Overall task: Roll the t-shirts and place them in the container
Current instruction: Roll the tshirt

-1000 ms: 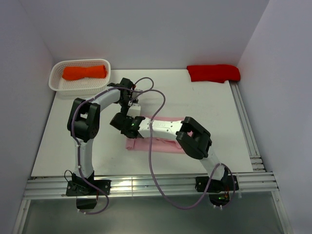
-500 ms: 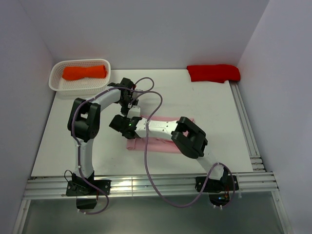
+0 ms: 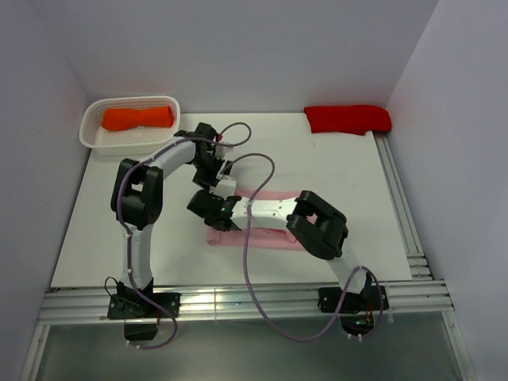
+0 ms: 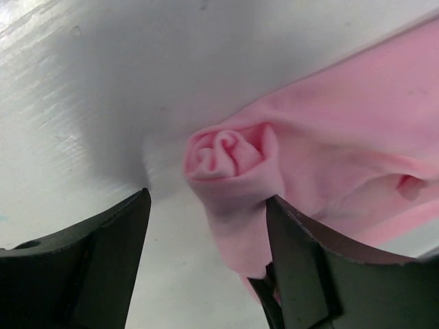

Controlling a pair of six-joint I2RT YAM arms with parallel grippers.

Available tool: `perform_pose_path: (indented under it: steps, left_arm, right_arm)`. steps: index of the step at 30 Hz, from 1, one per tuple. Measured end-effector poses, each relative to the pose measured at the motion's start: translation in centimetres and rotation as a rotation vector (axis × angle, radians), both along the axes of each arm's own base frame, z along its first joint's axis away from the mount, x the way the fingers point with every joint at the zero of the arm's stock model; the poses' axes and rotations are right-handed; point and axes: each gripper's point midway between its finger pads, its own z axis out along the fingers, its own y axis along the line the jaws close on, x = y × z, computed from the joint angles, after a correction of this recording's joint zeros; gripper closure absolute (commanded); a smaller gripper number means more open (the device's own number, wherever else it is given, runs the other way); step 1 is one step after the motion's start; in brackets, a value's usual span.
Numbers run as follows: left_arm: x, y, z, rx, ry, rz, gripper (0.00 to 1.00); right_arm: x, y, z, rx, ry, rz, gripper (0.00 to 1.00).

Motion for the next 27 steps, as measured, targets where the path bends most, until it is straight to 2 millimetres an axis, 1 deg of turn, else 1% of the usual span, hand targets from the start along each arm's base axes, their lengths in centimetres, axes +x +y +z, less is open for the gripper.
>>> perform_pose_path:
  steps: [2,5,7,11,13,16,21,24,27]
  left_arm:
    - [0.2,-0.3,0.8,-0.030,0.001,-0.014,0.25]
    - [1.0,-1.0,2.4,-0.109,-0.012,-0.034,0.24]
    - [1.4,-1.0,3.4,-0.163,-0.018,-0.035,0.23]
    - [1.3,0.1,4.9,-0.263,-0.011,-0.021,0.23]
    - [0.9,1.0,5.2,-0.294,-0.008,-0.010,0.23]
    - [-0.4,1.7,4.4,-0.321,0.019,-0.006,0.23]
    - [-2.9,1.2,2.0,-0.380,0.092,-0.015,0.23]
    - [-3.5,0.7,1.1,-0.421,0.102,-0.020,0.25]
    - [-3.2,0.2,0.9,-0.454,0.097,-0.016,0.27]
  right_arm:
    - [-0.2,-0.3,-0.1,0.078,0.002,0.002,0.94]
    - [-0.4,-0.7,0.0,0.237,0.012,0.016,0.95]
    - [-0.4,-0.8,0.0,0.337,0.020,0.026,0.96]
    - [-0.1,-0.3,0.2,0.546,0.037,0.049,0.96]
    - [-0.1,-0.3,0.3,0.626,0.045,0.055,0.96]
    - [-0.2,-0.5,0.3,0.733,0.057,0.056,0.96]
    - [-0.6,-0.7,0.2,0.885,0.088,0.050,0.96]
    - [-1.0,-0.9,0.3,0.934,0.108,0.047,0.96]
    - [-1.7,-1.1,0.2,0.976,0.134,0.046,0.96]
